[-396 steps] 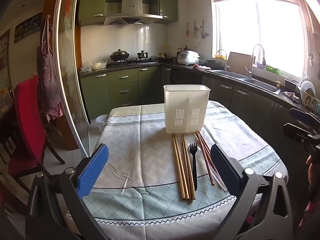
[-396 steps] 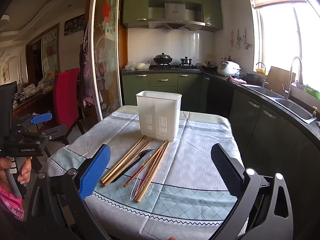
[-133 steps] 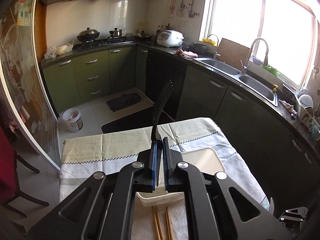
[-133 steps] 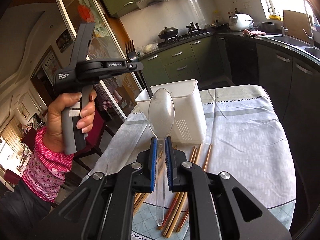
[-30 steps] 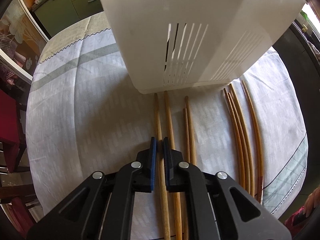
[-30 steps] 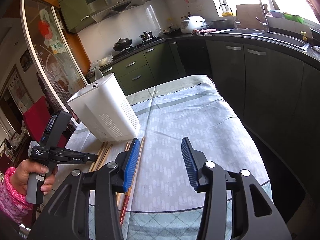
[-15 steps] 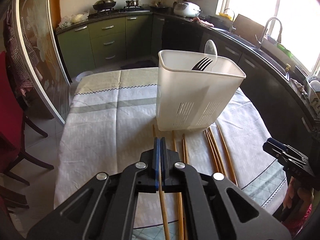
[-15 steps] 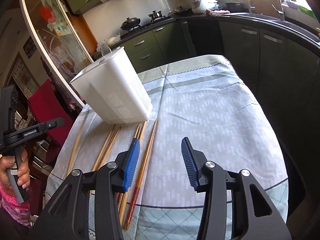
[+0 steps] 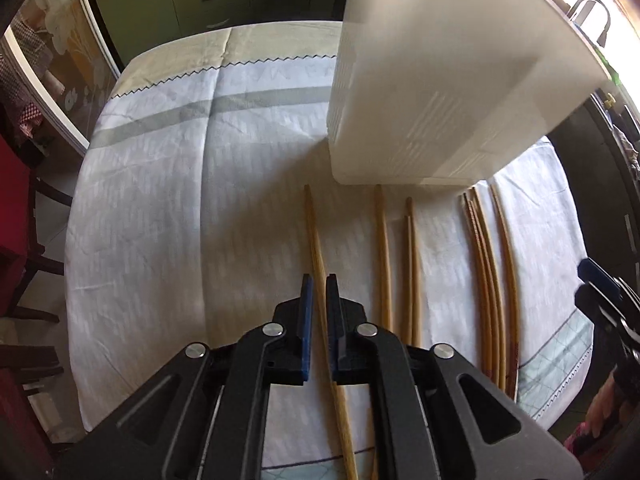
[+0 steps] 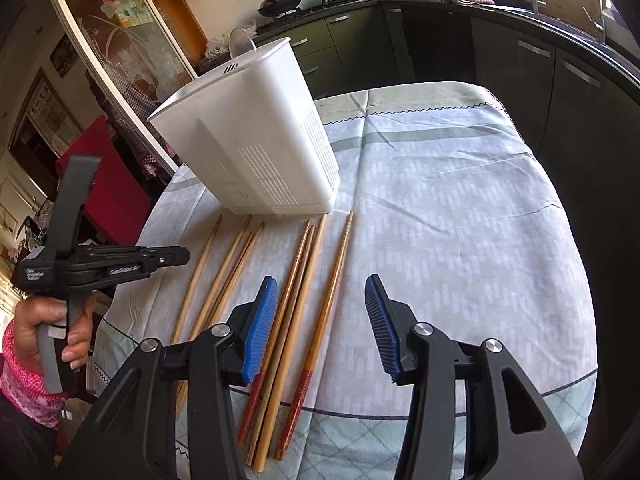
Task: Organize utensils
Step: 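Lift the chopstick with the left gripper while the right gripper grasps another chopstick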
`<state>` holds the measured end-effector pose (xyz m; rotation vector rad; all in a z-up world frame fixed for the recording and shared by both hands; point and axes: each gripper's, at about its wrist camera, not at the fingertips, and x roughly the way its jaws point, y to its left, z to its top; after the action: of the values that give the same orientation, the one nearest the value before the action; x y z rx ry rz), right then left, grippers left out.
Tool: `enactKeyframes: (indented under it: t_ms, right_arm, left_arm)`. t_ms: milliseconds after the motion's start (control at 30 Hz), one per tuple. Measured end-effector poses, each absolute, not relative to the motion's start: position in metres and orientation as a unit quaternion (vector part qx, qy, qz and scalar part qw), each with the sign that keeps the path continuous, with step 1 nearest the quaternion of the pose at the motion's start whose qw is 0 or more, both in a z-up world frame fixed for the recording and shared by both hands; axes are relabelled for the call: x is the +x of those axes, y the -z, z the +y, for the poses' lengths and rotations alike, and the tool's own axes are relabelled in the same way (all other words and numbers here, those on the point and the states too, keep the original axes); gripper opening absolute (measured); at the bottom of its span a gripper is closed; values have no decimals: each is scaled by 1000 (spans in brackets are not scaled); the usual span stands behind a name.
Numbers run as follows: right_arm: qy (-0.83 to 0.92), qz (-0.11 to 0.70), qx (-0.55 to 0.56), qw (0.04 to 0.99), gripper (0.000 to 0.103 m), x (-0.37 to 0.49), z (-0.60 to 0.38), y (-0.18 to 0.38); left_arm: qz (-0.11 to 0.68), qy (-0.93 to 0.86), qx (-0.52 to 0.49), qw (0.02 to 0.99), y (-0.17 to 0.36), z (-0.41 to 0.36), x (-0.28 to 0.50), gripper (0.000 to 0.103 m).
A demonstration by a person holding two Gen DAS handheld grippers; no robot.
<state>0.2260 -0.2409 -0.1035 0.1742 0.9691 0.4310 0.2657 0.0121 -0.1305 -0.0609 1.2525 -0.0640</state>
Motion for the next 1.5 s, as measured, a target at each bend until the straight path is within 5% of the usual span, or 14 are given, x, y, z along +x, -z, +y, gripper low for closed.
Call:
enactKeyframes:
  t_ms: [167,367,400,433,967,1500]
  right_arm:
    - [-199,461,87,860,47,226,-252,105]
    - [-200,462,94,859,47,227,-257,108]
    - [-201,463,93,858,47,227,-256,108]
    - [-201,463,92,858,47,226,-254,109]
    - [-183,529,61,827,47,277,-229,132]
    - [-136,562,-42,815,23,301,-170,152]
  left_arm:
    - [595,3,-18,804,143,8,283,9]
    - [601,-7,4,799,143,-8,290,25]
    - [602,-6,7,798,142,-16,295,21]
    - [603,-2,9,798,141,-19,296,7]
    - [448,8,-44,893,42,18,207,6]
    - [302,5,-31,953,-5,34,106,6]
